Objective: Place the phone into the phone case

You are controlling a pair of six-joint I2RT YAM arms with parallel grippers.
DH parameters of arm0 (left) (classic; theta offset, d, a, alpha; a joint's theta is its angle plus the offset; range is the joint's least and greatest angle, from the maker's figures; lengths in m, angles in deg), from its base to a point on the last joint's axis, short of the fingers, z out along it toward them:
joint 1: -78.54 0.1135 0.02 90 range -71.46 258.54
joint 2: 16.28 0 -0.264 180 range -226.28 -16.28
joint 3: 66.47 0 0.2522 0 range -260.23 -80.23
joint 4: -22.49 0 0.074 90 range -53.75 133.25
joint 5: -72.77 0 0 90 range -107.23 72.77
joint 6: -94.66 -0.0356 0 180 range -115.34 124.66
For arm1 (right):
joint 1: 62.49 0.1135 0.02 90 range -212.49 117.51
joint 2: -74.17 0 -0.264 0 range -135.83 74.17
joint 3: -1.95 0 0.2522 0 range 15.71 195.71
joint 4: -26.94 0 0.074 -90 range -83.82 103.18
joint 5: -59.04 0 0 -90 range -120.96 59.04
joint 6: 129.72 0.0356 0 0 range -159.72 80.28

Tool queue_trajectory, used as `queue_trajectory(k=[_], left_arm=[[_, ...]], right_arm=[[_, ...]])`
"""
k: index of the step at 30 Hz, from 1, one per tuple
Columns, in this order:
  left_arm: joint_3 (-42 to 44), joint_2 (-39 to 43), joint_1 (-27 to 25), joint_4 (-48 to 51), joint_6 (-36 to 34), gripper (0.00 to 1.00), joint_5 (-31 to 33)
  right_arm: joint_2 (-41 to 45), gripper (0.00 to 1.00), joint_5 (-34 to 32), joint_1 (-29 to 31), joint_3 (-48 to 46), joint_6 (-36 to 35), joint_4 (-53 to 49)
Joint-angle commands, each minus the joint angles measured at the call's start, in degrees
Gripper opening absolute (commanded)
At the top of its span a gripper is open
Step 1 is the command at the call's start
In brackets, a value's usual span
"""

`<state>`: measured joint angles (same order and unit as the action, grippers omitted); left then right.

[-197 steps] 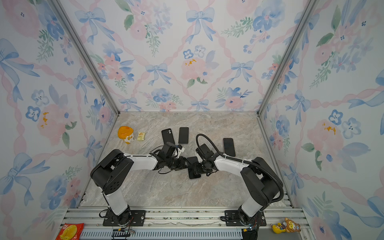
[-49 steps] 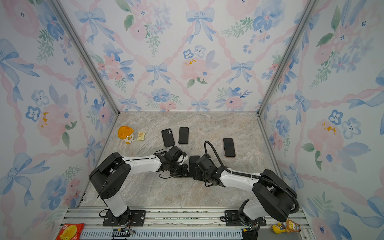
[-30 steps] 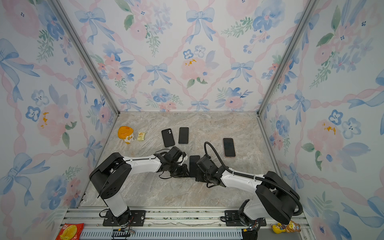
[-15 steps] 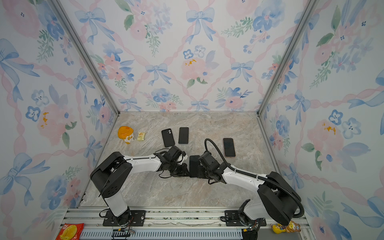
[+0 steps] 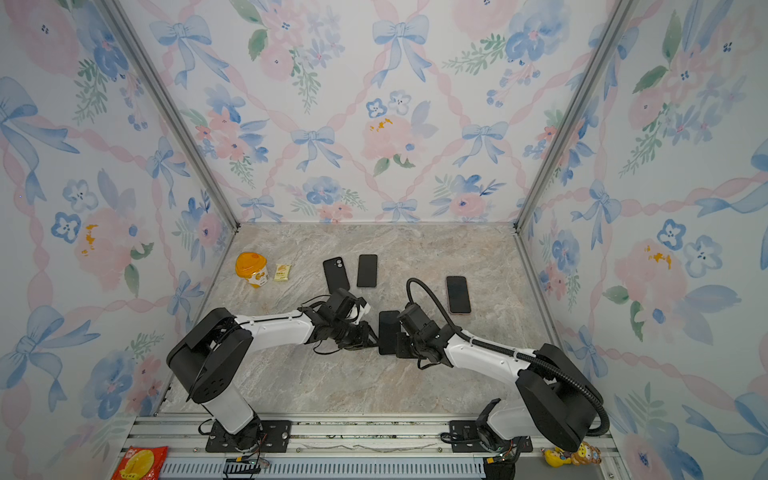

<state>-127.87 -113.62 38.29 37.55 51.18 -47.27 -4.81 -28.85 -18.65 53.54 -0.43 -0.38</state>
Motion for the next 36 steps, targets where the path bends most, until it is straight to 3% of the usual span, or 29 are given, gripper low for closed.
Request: queue_trajectory(k=[1, 17, 36], left_arm=[[2.7, 0.3, 0.8, -7.0, 3.1, 0.34, -4.5], [5.0, -3.0, 0.4, -10.8, 4.5, 0.30, -5.8], [6.2, -5.0, -1.0, -11.2, 3.9, 0.25, -4.5]], right_arm=[[-0.5, 0.31, 0.8, -0.7, 0.9, -0.9, -1.1], [-2.8, 0.19, 3.5, -0.7, -1.1, 0.0, 2.7], [-7.2, 0.14, 6.4, 1.0, -2.1, 1.8, 7.8]])
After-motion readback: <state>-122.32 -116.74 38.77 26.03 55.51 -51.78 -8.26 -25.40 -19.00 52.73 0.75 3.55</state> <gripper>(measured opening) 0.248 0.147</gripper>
